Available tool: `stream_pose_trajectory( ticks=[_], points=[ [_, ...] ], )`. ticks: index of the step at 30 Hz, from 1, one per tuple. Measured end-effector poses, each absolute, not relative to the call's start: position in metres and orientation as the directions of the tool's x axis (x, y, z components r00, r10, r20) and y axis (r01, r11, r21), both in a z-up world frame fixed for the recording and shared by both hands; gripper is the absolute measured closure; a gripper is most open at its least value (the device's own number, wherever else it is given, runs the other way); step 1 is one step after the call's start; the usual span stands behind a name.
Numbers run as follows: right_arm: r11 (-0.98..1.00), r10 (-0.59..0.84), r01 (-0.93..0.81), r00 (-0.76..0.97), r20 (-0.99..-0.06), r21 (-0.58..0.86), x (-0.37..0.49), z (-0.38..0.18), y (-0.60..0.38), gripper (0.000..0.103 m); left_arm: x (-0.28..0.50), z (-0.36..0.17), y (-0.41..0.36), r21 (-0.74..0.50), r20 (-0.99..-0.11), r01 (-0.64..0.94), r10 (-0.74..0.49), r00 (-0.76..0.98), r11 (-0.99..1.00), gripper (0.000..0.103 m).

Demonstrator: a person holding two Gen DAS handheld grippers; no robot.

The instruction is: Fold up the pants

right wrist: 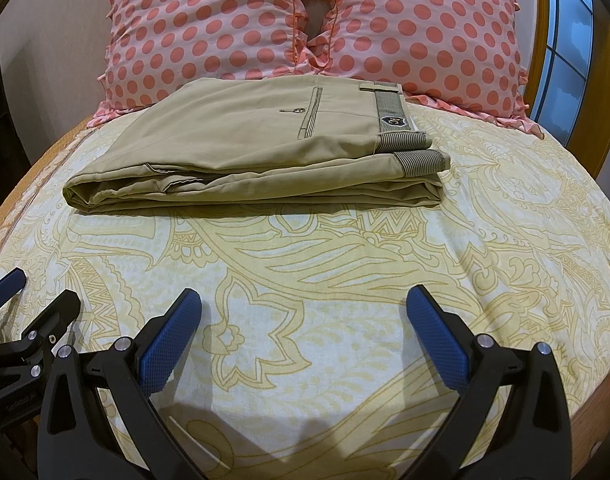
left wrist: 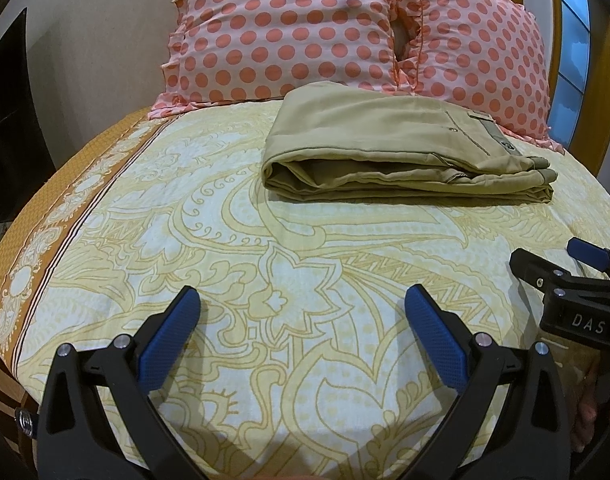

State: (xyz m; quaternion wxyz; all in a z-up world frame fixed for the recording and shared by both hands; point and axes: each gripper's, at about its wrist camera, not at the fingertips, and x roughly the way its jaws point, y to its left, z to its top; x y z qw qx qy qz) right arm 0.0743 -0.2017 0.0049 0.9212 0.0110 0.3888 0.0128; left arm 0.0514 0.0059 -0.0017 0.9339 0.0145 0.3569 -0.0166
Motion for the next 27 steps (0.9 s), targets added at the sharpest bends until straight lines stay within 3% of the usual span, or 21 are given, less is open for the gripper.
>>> stream_pose_trajectory(
  ticks=[27],
  points=[
    [0.999, 0.029, -0.012, 0.698, -0.715, 0.030, 0.0749, 0.0044, -0.2009, 0.001, 0.0518, -0.0011, 0.0053, 0.018, -0.663, 0.044, -0.021, 0.748, 0.999, 0.002]
  ],
)
